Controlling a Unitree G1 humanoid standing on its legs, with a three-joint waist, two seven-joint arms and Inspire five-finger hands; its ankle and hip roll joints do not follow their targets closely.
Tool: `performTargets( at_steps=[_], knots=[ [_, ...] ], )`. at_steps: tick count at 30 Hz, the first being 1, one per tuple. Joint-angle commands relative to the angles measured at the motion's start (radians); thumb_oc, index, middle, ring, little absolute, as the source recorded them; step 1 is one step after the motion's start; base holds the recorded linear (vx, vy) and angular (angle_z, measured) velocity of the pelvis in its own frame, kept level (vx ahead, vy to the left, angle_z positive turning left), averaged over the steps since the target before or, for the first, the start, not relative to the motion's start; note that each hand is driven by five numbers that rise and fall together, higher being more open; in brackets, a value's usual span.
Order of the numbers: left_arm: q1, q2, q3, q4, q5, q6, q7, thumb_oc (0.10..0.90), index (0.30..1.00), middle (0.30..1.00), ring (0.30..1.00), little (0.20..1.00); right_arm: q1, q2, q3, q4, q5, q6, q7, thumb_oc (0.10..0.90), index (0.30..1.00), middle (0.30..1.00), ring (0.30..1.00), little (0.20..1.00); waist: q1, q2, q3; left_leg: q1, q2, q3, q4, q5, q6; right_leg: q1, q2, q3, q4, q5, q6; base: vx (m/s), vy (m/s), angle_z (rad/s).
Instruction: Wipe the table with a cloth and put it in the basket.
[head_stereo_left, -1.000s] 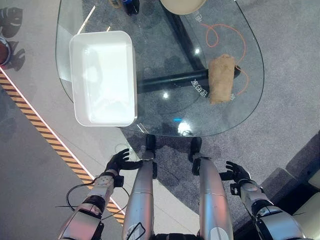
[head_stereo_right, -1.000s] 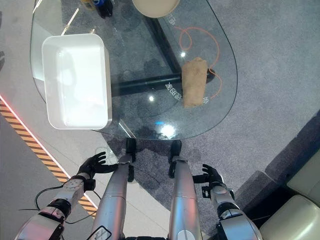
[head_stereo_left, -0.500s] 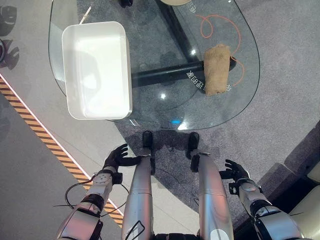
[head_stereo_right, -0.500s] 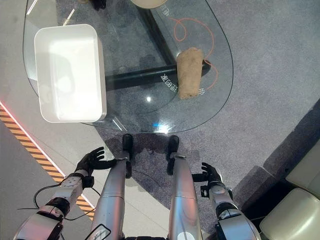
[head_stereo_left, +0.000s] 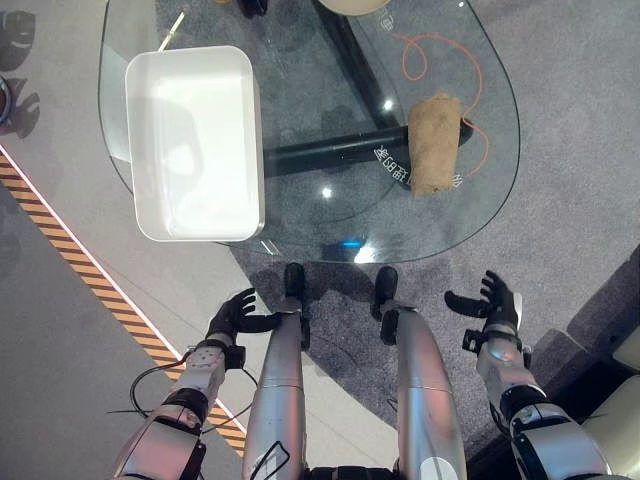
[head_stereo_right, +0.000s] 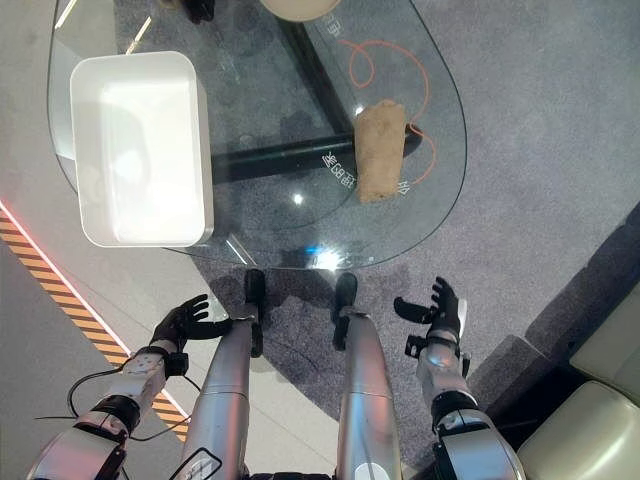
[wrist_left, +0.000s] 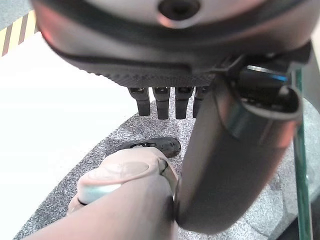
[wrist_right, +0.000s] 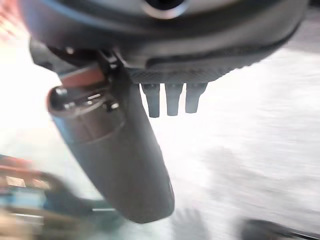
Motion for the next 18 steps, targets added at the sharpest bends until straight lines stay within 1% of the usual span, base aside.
performTargets(
  at_steps=[1, 2, 3, 5, 7, 8, 12, 14, 18],
  knots=[
    [0.137, 0.012, -0.030, 0.030, 0.004, 0.020, 0.025, 0.800, 0.900, 0.900, 0.900, 0.900, 0.049, -0.092, -0.045, -0.078, -0.057, -0.039, -0.140, 0.800, 0.900, 0.900, 0.900, 0.900, 0.009, -0.002, -0.018, -0.034, -0.039, 0.046, 0.072, -0.011, 0.074, 0.040, 0.017, 0.015, -0.030, 0.062, -0.013, 0.00, 0.042, 0.02],
    [0.137, 0.011, -0.036, 0.032, -0.005, 0.014, 0.025, 0.800, 0.900, 0.900, 0.900, 0.900, 0.021, -0.113, -0.027, -0.174, -0.096, -0.028, -0.208, 0.800, 0.900, 0.900, 0.900, 0.900, 0.008, -0.003, -0.018, -0.031, -0.040, 0.046, 0.065, -0.010, 0.075, 0.038, 0.021, 0.015, -0.030, 0.061, -0.014, 0.00, 0.030, 0.01],
    [0.138, 0.011, -0.035, 0.032, -0.005, 0.014, 0.025, 0.800, 0.900, 0.900, 0.900, 0.900, 0.016, -0.116, -0.028, -0.197, -0.101, -0.019, -0.216, 0.800, 0.900, 0.900, 0.900, 0.900, 0.008, -0.004, -0.018, -0.028, -0.041, 0.047, 0.063, -0.010, 0.075, 0.040, 0.021, 0.016, -0.032, 0.061, -0.014, 0.00, 0.045, 0.02],
    [0.141, 0.006, -0.038, 0.030, -0.009, 0.015, 0.026, 0.800, 0.900, 0.900, 0.900, 0.900, -0.002, -0.122, -0.027, -0.284, -0.154, -0.021, -0.247, 0.800, 0.900, 0.900, 0.900, 0.900, 0.006, -0.003, -0.018, -0.020, -0.042, 0.049, 0.054, -0.012, 0.078, 0.044, 0.024, 0.018, -0.038, 0.059, -0.012, 0.00, 0.033, 0.02],
    [0.142, 0.001, -0.038, 0.030, -0.009, 0.014, 0.028, 0.800, 0.900, 0.900, 0.900, 0.900, -0.016, -0.124, -0.016, -0.347, -0.183, 0.001, -0.265, 0.800, 0.900, 0.900, 0.900, 0.900, 0.005, -0.002, -0.018, -0.014, -0.042, 0.050, 0.047, -0.011, 0.078, 0.048, 0.027, 0.020, -0.042, 0.057, -0.011, 0.00, 0.036, 0.04],
    [0.142, -0.005, -0.038, 0.026, -0.007, 0.017, 0.031, 0.800, 0.900, 0.900, 0.900, 0.900, -0.033, -0.127, -0.003, -0.410, -0.209, 0.022, -0.279, 0.800, 0.900, 0.900, 0.900, 0.900, 0.005, -0.001, -0.018, -0.006, -0.042, 0.052, 0.038, -0.011, 0.078, 0.053, 0.029, 0.023, -0.048, 0.054, -0.010, 0.00, 0.050, 0.04],
    [0.137, -0.014, -0.033, 0.035, -0.005, 0.011, 0.033, 0.800, 0.900, 0.900, 0.900, 0.900, -0.078, -0.132, 0.023, -0.519, -0.240, 0.055, -0.301, 0.800, 0.900, 0.900, 0.900, 0.900, 0.004, 0.000, -0.018, 0.011, -0.042, 0.055, 0.020, -0.013, 0.077, 0.068, 0.035, 0.026, -0.065, 0.046, -0.010, 0.00, 0.040, 0.00],
    [0.133, -0.016, -0.033, 0.039, -0.006, 0.012, 0.032, 0.800, 0.900, 0.900, 0.900, 0.900, -0.092, -0.132, 0.031, -0.538, -0.247, 0.060, -0.306, 0.800, 0.900, 0.900, 0.900, 0.900, 0.003, 0.000, -0.018, 0.014, -0.042, 0.056, 0.019, -0.014, 0.077, 0.070, 0.035, 0.027, -0.068, 0.045, -0.010, 0.00, 0.023, 0.04],
    [0.128, -0.027, -0.035, 0.040, -0.002, 0.014, 0.033, 0.800, 0.900, 0.900, 0.900, 0.900, -0.137, -0.127, 0.053, -0.603, -0.263, 0.095, -0.331, 0.800, 0.900, 0.900, 0.900, 0.900, 0.003, 0.004, -0.018, 0.031, -0.042, 0.060, 0.003, -0.017, 0.076, 0.086, 0.040, 0.028, -0.083, 0.040, -0.012, 0.00, 0.009, 0.00]
  ],
)
